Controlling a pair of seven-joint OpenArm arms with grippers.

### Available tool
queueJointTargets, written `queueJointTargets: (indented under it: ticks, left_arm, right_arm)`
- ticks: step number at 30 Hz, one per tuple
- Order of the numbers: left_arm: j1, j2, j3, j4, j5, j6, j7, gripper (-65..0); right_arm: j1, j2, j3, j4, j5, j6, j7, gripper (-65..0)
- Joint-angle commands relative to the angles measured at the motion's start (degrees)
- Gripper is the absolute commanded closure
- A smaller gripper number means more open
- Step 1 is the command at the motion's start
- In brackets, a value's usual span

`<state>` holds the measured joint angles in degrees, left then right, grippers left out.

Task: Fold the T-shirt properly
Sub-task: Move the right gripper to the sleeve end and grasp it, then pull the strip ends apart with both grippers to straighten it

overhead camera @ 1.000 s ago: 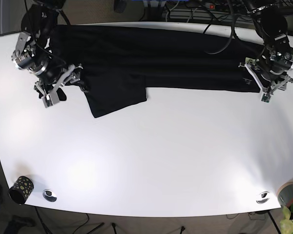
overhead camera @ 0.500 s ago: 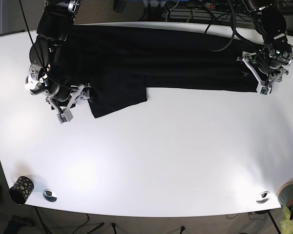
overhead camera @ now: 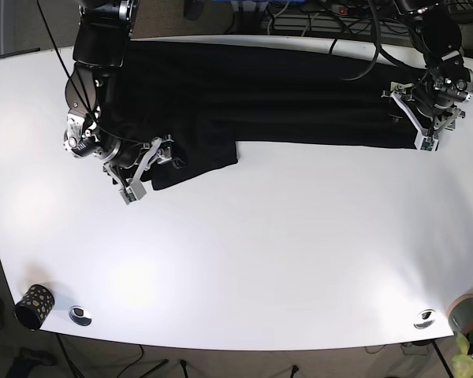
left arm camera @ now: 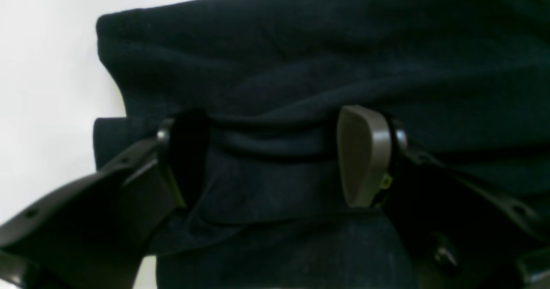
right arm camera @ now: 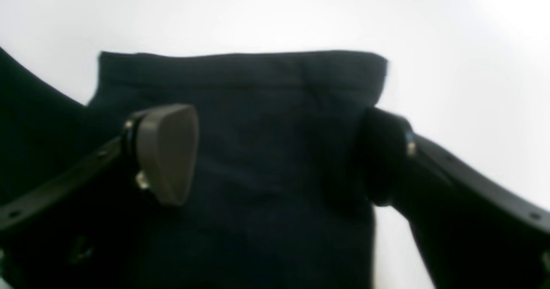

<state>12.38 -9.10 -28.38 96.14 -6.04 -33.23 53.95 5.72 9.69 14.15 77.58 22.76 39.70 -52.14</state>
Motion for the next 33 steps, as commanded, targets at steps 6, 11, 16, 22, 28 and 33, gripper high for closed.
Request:
queueJointTargets:
  ticks: [6, 11, 16, 22, 28, 33]
  left_arm:
    - [0.06, -0.35, 0.12, -0.01, 1.34, -0.22, 1.3, -42.8]
    - [0.06, -0.35, 0.29, -0.01, 1.34, -0.22, 1.3, -42.8]
    - [0.06, -0.35, 0.29, -0.09, 1.43, -0.22, 1.3, -42.8]
    - [0.06, -0.44, 0.29, -0.18, 1.52, -0.22, 1.21, -42.8]
    - [0.06, -0.52, 0.29, -0.27, 1.52, -0.22, 1.21, -42.8]
    - [-0.91, -0.7, 0.38, -2.82, 1.52, -0.22, 0.86, -42.8]
  right_arm:
    - [0.39, -1.21, 0.13, 0.18, -0.65, 0.3, -0.92, -23.9]
    - [0.22, -1.39, 0.22, 1.06, -0.04, 0.3, 0.58, -1.6]
    - [-3.47, -2.26, 4.79, 9.85, -0.04, 0.3, 1.11, 0.0]
    - [-10.16, -4.11, 8.57, 22.24, -0.04, 0.3, -1.62, 0.0]
    - [-18.24, -4.73, 10.68, 34.02, 0.23, 0.3, -4.17, 0.0]
    - [-23.34, -4.81, 10.86, 37.19, 4.8, 0.3, -4.26, 0.0]
